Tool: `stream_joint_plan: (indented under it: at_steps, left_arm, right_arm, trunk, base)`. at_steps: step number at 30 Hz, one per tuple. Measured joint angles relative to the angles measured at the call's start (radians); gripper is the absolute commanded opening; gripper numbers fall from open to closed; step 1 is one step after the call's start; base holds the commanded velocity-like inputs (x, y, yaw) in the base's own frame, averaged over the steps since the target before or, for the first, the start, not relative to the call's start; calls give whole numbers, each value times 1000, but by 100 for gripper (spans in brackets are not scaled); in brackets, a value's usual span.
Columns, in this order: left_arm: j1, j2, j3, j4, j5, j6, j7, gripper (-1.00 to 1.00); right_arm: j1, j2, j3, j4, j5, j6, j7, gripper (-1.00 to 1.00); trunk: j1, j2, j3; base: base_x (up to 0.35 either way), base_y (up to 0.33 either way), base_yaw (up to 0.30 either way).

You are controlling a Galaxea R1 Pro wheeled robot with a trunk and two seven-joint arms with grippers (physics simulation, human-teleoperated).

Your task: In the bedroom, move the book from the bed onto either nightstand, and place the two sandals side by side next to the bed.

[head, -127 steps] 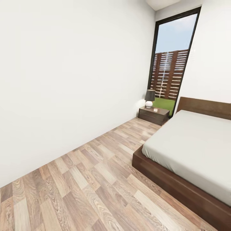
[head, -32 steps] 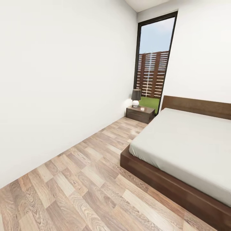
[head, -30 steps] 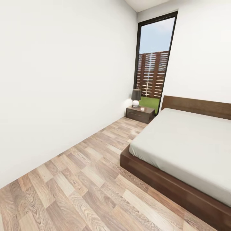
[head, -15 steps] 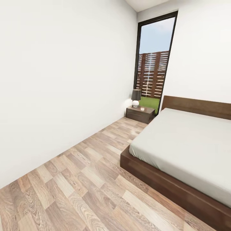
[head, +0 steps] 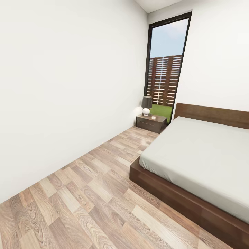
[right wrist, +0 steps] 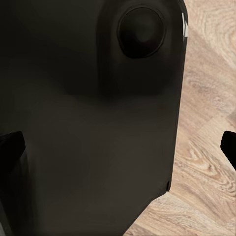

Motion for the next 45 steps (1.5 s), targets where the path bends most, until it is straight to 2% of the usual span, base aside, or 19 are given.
stream_joint_plan:
  at_steps: [9,19,24,31,45]
  left_arm:
    - [-32,-2,0,-34,-1,9,-1,100]
    - [-150,-5,0,-58,-2,33,-2,100]
    - [-180,-6,-1,-63,-2,40,-3,100]
    - [-197,-7,-2,-82,-3,44,-6,100]
    - [-201,-6,-34,-97,-1,38,-17,100]
  right_arm:
    - [0,1,0,0,0,0,0,100]
    - [0,1,0,1,5,1,0,100]
    - [0,0,0,2,5,0,0,100]
    - [0,0,0,2,6,0,0,100]
    - [0,0,0,0,7,0,0,100]
  trunk:
    - [0,0,0]
    - [0,0,0]
    - [0,0,0]
    - [0,0,0]
    - [0,0,0]
  base:
    - [0,0,0]
    - [0,0,0]
    - [0,0,0]
    - [0,0,0]
    - [0,0,0]
